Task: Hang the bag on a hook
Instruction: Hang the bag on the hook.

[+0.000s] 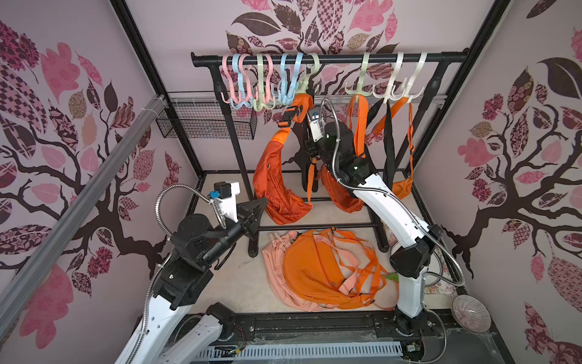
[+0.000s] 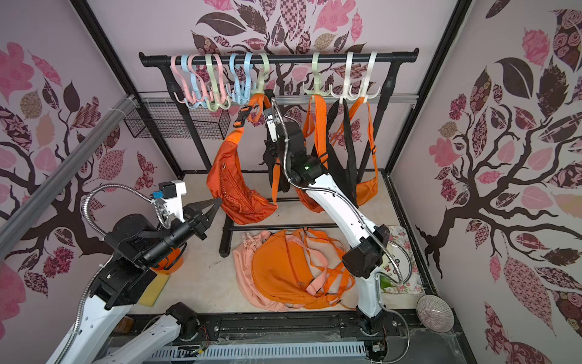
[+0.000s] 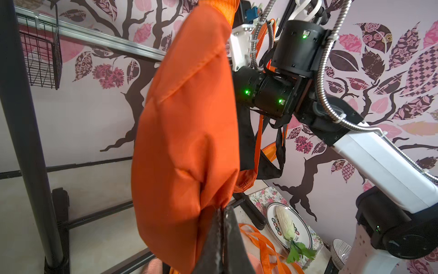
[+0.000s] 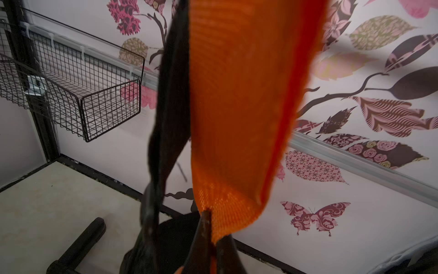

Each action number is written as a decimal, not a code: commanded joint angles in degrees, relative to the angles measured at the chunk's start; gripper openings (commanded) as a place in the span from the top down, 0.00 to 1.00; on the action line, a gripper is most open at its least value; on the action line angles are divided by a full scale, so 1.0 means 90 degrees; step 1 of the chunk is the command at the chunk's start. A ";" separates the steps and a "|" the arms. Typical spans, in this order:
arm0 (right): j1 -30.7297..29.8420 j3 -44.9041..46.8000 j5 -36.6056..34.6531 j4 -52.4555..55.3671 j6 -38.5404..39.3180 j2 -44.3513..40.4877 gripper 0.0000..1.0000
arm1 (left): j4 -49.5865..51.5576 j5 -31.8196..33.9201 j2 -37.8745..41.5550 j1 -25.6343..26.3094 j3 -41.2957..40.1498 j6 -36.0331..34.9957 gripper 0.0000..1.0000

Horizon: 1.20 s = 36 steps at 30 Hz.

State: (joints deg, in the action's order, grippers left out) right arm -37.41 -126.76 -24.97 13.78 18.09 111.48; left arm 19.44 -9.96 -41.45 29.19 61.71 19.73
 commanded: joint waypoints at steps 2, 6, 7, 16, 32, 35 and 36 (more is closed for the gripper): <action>0.0083 -0.0040 -0.0184 -0.0295 -0.0037 -0.0777 1.00 | -0.0042 -0.0133 0.0034 0.0018 -0.0119 0.0052 1.00; 0.0092 0.0375 -0.0274 -0.0505 -0.0004 -0.1048 1.00 | -0.0061 -0.0195 -0.0027 0.0012 -0.0167 0.0112 1.00; 0.0092 0.0483 -0.0319 -0.0574 0.0025 -0.1120 1.00 | -0.0070 -0.0232 -0.0041 0.0016 -0.0182 0.0113 1.00; 0.0119 0.0714 -0.0347 -0.0586 0.0204 -0.1271 0.91 | -0.0224 -0.0383 -0.0131 0.0016 -0.0236 0.0294 0.49; 0.0117 0.0887 -0.0077 -0.0390 0.0086 -0.1756 0.14 | -0.0319 -0.0431 -0.0352 0.0013 -0.0240 0.0386 0.46; 0.0116 0.0904 -0.0048 -0.0261 -0.0061 -0.1928 0.12 | -0.0297 -0.0419 -0.0433 0.0012 -0.0265 0.0405 0.46; 0.0110 0.0934 -0.0038 -0.0210 -0.0158 -0.2006 0.11 | -0.0279 -0.0401 -0.0460 0.0018 -0.0272 0.0425 0.46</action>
State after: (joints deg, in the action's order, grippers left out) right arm -36.56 -117.69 -25.65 11.97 18.81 98.65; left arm 18.50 -13.34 -45.32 29.19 60.99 22.94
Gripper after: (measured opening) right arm 0.884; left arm 0.541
